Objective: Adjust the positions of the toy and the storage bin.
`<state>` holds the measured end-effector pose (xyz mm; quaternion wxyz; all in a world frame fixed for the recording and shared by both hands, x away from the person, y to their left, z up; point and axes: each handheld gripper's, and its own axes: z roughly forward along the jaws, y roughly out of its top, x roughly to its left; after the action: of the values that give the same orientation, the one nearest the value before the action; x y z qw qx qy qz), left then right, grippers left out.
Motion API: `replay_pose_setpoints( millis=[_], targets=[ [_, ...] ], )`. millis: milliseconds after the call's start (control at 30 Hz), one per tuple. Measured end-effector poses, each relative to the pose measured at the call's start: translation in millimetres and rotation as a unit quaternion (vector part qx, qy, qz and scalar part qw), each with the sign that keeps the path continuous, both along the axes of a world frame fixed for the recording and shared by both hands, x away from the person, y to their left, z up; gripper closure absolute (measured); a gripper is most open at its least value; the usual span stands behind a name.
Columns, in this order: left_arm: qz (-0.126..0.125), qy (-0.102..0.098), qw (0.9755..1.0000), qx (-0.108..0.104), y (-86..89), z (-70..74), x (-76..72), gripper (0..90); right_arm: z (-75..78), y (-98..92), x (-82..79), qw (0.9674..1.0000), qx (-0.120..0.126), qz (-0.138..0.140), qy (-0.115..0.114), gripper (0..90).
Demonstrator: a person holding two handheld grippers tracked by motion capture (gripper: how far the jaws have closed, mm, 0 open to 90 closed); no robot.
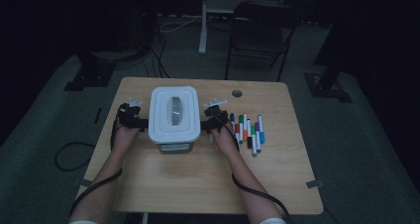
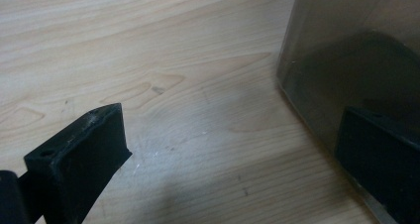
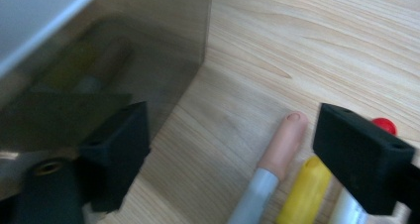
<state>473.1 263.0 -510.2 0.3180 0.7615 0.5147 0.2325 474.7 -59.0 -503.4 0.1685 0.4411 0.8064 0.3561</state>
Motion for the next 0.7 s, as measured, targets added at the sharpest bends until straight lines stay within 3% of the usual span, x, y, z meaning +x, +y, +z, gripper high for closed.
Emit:
replay_pose_setpoints(
  millis=[167, 333, 533, 700],
  targets=[
    [-0.017, 0.007, 0.9998, 0.01, -7.0, -0.7, -3.7, 1.4, 2.1, -5.6, -9.0, 1.0, 0.006, 0.006, 0.002, 19.0],
    [-0.032, 0.004, 0.9994, 0.014, -11.6, -0.5, -17.0, 1.5, 7.9, -9.9, -25.8, 0.9998, 0.003, 0.019, -0.003, 20.0],
    [-0.055, 0.004, 0.9982, 0.022, -18.8, 0.8, -37.3, 1.6, 4.3, -22.0, -57.9, 0.9991, 0.027, 0.032, 0.001, 20.1],
    [-0.08, 0.001, 0.9963, 0.03, -25.0, 2.0, -54.9, 1.5, 4.9, -27.4, -78.9, 0.9989, 0.023, 0.042, -0.001, 20.2]
  ],
)
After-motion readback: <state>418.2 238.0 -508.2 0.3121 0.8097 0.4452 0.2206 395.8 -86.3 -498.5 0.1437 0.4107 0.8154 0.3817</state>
